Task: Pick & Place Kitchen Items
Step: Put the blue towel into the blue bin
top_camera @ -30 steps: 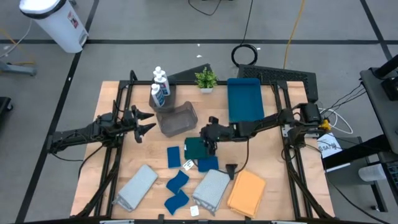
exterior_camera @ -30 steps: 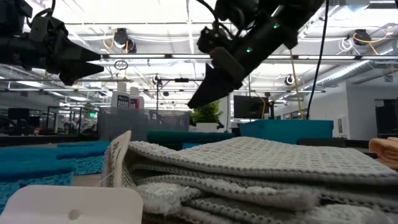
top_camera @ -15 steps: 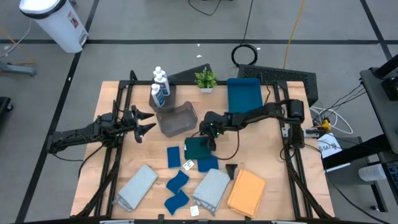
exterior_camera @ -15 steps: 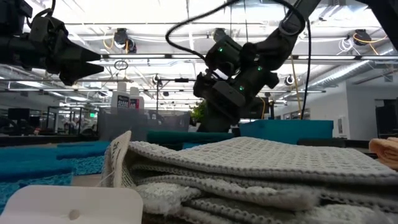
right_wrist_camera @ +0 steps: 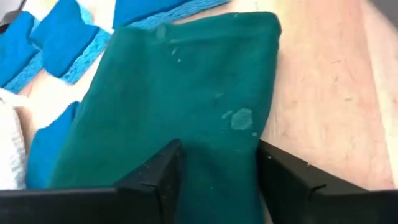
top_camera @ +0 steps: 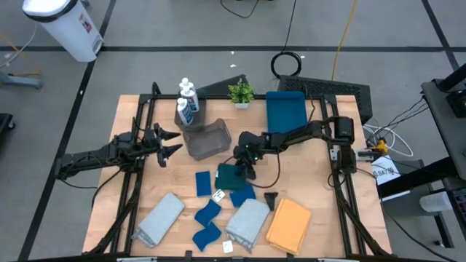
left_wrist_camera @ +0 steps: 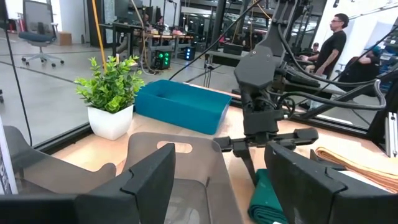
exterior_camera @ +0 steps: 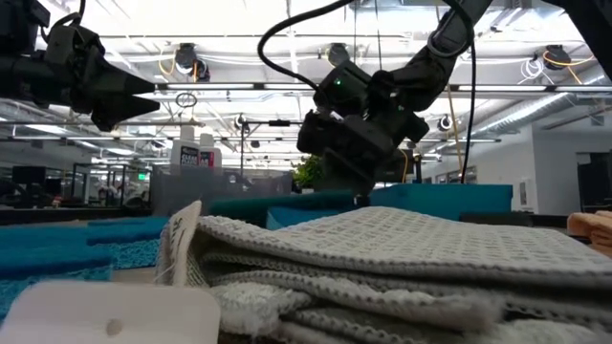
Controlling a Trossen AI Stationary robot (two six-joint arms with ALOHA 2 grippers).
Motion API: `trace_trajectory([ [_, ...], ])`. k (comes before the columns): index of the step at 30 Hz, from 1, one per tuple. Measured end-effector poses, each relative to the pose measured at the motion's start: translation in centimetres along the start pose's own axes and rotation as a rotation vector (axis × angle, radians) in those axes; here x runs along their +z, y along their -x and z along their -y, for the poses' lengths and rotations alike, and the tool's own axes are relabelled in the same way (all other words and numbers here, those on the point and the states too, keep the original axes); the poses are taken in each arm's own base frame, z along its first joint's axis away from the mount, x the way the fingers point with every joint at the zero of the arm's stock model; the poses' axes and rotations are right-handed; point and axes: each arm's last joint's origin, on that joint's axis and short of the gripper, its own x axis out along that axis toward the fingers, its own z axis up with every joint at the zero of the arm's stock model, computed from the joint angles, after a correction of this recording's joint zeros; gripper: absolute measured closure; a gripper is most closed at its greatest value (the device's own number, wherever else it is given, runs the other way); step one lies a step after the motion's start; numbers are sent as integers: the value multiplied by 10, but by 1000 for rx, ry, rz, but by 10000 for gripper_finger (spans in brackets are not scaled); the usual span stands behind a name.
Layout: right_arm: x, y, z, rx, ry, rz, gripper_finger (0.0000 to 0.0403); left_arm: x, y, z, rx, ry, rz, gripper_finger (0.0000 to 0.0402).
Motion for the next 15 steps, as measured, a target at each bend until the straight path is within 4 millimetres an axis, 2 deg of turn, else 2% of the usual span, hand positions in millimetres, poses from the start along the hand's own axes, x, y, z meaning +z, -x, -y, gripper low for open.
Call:
trace_trajectory([
  [15,2,4,6,-3,45,17,392,0,0,0,0,0,0,151],
])
